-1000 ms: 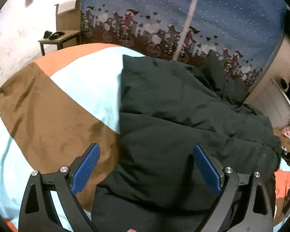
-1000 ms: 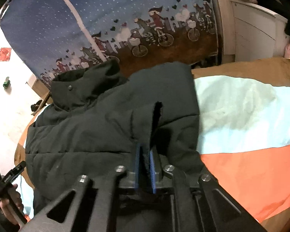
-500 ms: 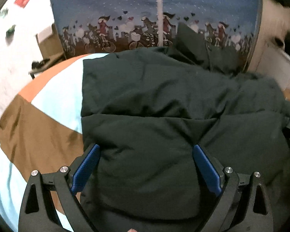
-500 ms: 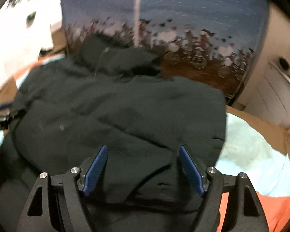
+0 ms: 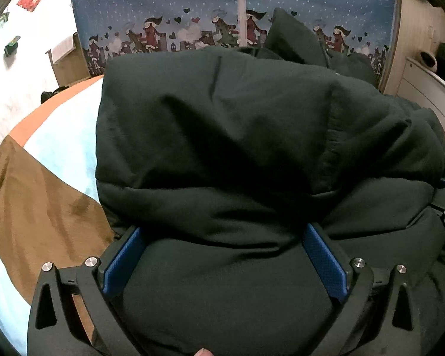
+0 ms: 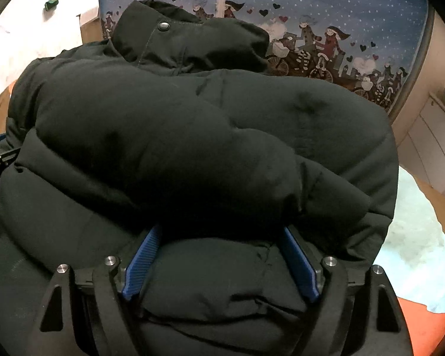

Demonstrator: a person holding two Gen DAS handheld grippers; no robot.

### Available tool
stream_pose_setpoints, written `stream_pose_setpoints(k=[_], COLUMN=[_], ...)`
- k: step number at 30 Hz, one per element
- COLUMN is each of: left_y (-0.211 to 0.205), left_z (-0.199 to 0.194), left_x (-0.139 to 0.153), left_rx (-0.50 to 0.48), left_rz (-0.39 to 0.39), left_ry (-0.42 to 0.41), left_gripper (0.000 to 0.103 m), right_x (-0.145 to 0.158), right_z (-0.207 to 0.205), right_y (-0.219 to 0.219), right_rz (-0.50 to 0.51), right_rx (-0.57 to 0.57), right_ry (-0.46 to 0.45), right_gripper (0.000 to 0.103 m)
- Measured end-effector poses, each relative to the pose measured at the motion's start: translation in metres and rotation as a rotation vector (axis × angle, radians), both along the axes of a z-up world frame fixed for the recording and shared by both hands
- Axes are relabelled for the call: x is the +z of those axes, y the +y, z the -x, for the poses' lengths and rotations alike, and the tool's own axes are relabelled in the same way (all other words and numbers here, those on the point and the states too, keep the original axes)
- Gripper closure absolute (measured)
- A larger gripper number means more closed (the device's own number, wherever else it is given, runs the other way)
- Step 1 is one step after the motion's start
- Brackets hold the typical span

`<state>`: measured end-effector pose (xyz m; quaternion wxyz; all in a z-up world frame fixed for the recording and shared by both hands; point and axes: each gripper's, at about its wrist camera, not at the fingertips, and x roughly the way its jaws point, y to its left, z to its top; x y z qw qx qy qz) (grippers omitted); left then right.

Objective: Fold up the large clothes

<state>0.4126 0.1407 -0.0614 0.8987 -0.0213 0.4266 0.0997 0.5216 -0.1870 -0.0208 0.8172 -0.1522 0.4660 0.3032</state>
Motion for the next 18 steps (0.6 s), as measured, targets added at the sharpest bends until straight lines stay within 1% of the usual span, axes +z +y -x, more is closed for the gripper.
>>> stream_pose_setpoints(k=[3, 6, 9, 10, 11, 12, 14, 15, 18], left_y=[0.001, 0.004, 0.009, 0.011, 0.012, 0.013, 0.014, 0.014, 0.008], left_z=[0.003, 0.014, 0.028, 0.034, 0.036, 0.036, 0.026, 0.018, -0.033], left_x=[0.003, 0.014, 0.031, 0.042, 0.052, 0.062, 0.087, 0.094, 0.117], left_rx=[0.002, 0.014, 0.012, 0.001, -0.006, -0.009, -0.008, -0.009, -0.003], left_rz=[0.007, 0.025, 0.066, 0.085, 0.090, 0.086, 0.075, 0.075, 0.058], left_ry=[-0.011, -0.024, -0.052, -0.078, -0.104, -0.124, -0.172, -0.183, -0.172], left_gripper=[0.001, 0.001, 0.001, 0.001, 0.001, 0.001, 0.001, 0.001, 0.001], right_x=[0.001, 0.011, 0.033, 0.047, 0.055, 0.069, 0.084, 0.090, 0.097], right_z=[-0.002, -0.004, -0.007, -0.008, -0.010, -0.015, -0.028, -0.041, -0.092], right_y=[-0.001, -0.009, -0.023, -0.032, -0.035, -0.039, -0.038, -0.034, -0.013], right_rz=[-0.011, -0.058, -0.140, -0.202, -0.227, -0.262, -0.290, -0.304, -0.328], right_rx=[0.000, 0.004, 0.015, 0.021, 0.023, 0.023, 0.013, 0.006, -0.065], right_ry=[0.006, 0.028, 0.035, 0.020, 0.005, -0.034, -0.076, -0.082, -0.060], right_gripper=[0.022, 0.022, 0.022, 0.022, 0.022, 0.022, 0.019, 0.019, 0.019])
